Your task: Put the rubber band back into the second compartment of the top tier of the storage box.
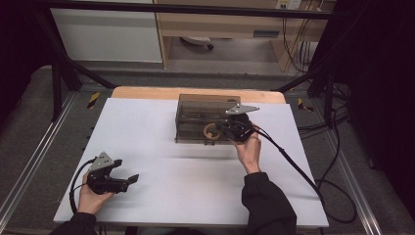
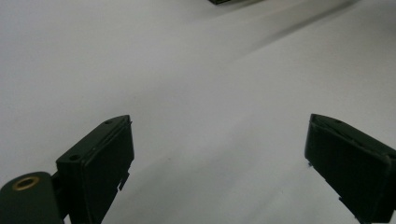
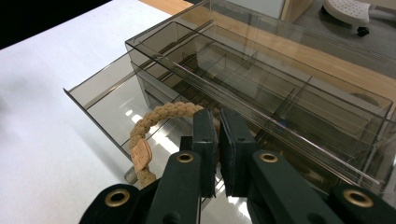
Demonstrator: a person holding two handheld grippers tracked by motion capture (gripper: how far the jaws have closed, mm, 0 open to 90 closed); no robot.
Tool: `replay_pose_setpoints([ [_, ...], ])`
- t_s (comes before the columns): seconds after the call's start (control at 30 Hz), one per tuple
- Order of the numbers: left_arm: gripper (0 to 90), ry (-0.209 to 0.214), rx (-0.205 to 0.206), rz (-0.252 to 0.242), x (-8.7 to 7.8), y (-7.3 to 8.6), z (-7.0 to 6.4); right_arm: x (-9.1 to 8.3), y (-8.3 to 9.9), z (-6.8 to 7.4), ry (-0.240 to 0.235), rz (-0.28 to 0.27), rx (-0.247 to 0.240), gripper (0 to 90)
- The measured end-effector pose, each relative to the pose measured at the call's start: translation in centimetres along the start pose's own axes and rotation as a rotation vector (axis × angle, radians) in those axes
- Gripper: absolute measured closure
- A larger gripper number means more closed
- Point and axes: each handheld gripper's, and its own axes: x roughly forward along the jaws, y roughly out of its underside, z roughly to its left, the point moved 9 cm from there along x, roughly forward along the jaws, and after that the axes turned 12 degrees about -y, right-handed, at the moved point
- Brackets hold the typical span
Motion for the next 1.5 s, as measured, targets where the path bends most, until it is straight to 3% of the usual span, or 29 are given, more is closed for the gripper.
replay_pose_setpoints([
  [0.6, 7.5, 0.0, -0.003, -0.001, 0.0, 0.0, 0.0, 1.6, 0.1, -0.8, 0.004, 0.01, 0.019, 85.7],
  [1.5, 7.5, 0.0, -0.001, -0.001, 0.0, 0.0, 0.0, 3.1, 1.4, -0.5, -0.005, 0.052, 0.025, 85.6],
])
